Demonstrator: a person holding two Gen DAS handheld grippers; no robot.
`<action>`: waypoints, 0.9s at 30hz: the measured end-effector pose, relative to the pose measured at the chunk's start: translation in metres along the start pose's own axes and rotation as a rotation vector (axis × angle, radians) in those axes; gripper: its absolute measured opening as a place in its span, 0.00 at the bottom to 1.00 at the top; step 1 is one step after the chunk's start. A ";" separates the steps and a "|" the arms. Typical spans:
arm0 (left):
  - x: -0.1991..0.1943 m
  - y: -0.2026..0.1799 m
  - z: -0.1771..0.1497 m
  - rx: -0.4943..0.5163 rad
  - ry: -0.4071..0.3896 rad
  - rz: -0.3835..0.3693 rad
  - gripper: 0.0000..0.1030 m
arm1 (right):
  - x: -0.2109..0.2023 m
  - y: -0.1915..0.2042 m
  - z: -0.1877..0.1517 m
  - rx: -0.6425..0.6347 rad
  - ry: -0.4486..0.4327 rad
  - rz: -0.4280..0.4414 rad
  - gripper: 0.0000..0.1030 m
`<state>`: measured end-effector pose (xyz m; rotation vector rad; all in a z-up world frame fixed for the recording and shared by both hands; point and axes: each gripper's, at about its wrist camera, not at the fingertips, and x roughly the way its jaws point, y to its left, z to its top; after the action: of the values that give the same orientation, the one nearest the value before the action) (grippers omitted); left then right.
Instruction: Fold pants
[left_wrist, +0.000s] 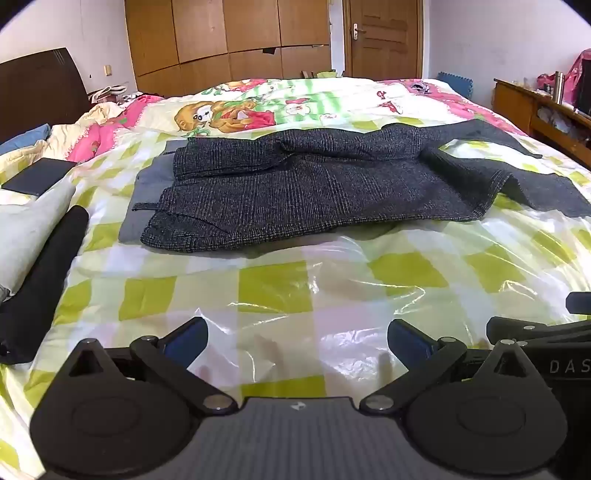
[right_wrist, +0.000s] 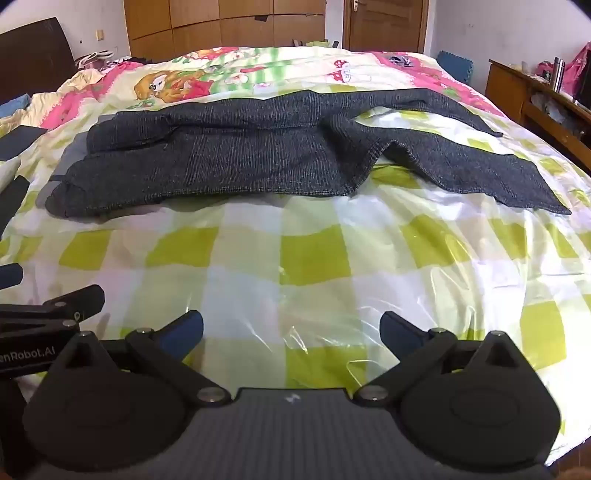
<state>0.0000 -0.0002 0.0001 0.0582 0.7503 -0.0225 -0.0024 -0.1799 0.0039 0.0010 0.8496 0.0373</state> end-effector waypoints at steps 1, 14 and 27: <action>0.000 0.000 0.000 0.000 0.000 0.000 1.00 | 0.000 0.000 0.000 0.000 -0.002 0.000 0.98; 0.000 0.001 0.000 -0.007 0.005 -0.008 1.00 | 0.000 0.002 -0.001 -0.003 0.003 -0.002 0.98; 0.003 0.001 -0.006 -0.004 0.009 -0.015 1.00 | 0.001 0.002 -0.001 -0.009 0.005 -0.007 0.98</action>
<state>-0.0014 0.0007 -0.0063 0.0494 0.7600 -0.0348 -0.0023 -0.1774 0.0021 -0.0107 0.8546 0.0348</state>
